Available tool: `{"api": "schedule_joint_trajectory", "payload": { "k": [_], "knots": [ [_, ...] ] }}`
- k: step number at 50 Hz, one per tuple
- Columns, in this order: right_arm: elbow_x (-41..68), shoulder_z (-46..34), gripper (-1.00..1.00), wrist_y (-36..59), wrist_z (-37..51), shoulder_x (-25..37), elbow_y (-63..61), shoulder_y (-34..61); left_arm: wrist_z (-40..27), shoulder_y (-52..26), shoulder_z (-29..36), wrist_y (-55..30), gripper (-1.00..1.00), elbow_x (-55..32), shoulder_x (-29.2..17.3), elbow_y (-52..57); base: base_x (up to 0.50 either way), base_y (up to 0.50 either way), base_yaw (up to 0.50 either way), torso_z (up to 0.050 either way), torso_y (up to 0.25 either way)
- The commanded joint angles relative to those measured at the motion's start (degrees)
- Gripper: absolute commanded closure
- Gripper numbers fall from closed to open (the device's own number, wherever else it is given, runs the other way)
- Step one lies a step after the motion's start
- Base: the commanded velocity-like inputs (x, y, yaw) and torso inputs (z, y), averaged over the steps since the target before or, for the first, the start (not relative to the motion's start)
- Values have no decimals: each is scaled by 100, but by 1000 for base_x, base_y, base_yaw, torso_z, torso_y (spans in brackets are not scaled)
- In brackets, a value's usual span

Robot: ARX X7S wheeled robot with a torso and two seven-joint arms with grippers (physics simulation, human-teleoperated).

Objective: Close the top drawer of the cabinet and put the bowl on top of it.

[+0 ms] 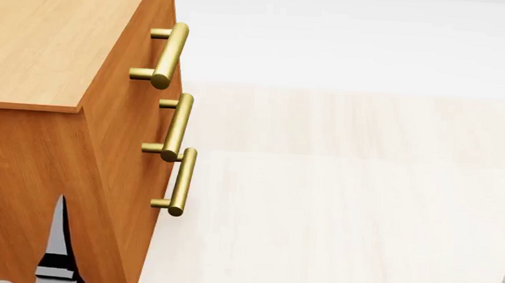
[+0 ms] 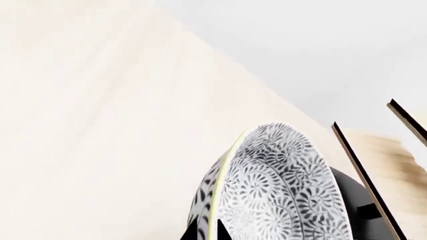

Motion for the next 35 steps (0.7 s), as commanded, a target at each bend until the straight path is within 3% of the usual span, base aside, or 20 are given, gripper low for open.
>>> {"api": "schedule_joint_trajectory", "payload": {
  "k": [1,12,25,35],
  "knots": [
    [366,552,100,-36,313,646,-882,549,0,8,-59,-14,-100,-124,-7,-2,0,0,0,0,0],
    [1040,1394,100,750,383,722,-1530,1571,98,75,-121,91,-100,-287,-93,68,0,0,0,23,86],
    [1778,2095,100,3476,274,-580,-1519,3749,86,30,-128,53,-100,-349,-94,53,0,0,0,34,134],
    [1917,2086,100,4691,275,-1673,-1008,5077,61,23,-142,7,-100,-396,-98,26,0,0,0,34,148]
  ]
}}
